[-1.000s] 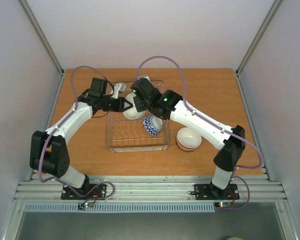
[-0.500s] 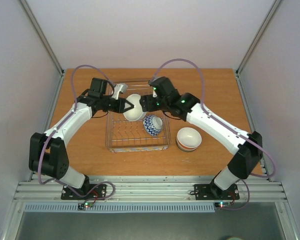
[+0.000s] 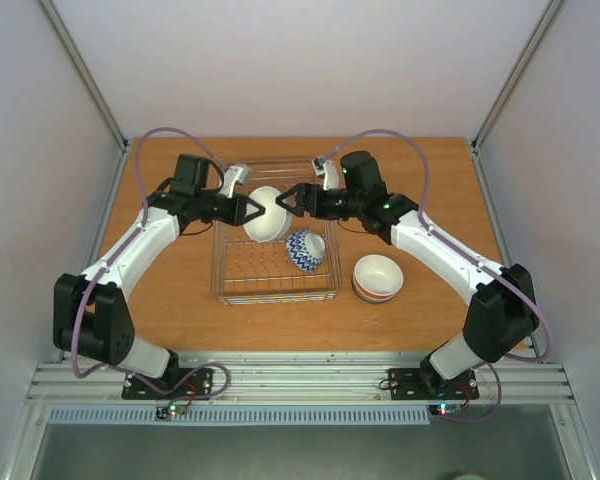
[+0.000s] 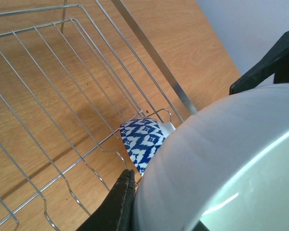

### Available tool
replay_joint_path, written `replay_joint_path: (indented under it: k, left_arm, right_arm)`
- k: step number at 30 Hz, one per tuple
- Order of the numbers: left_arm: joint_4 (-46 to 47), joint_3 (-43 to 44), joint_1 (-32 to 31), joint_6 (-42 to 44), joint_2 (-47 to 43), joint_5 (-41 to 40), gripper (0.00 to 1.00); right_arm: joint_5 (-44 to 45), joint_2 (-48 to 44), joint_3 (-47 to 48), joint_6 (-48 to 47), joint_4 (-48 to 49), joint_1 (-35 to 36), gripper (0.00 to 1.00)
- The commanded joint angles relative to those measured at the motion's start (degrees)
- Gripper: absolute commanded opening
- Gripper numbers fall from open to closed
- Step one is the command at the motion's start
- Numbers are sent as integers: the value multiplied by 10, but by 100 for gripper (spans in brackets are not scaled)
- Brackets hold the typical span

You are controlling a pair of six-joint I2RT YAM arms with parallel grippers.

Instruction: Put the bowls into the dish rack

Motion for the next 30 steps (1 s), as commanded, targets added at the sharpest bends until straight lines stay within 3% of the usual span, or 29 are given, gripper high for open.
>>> replay_joint_path:
  k: [1,12,30]
  left_arm:
    - [27,8,3,5,-31,18,0]
    - [29,6,3,11,-41,0,1]
    - [36,3,6,11,-46,20,0]
  right_arm:
    - [-127,8,-10,56,82,-6,89]
    - [-230,36,-42,130,179,-6,92]
    - [-186,36,-61,50,75,7,98]
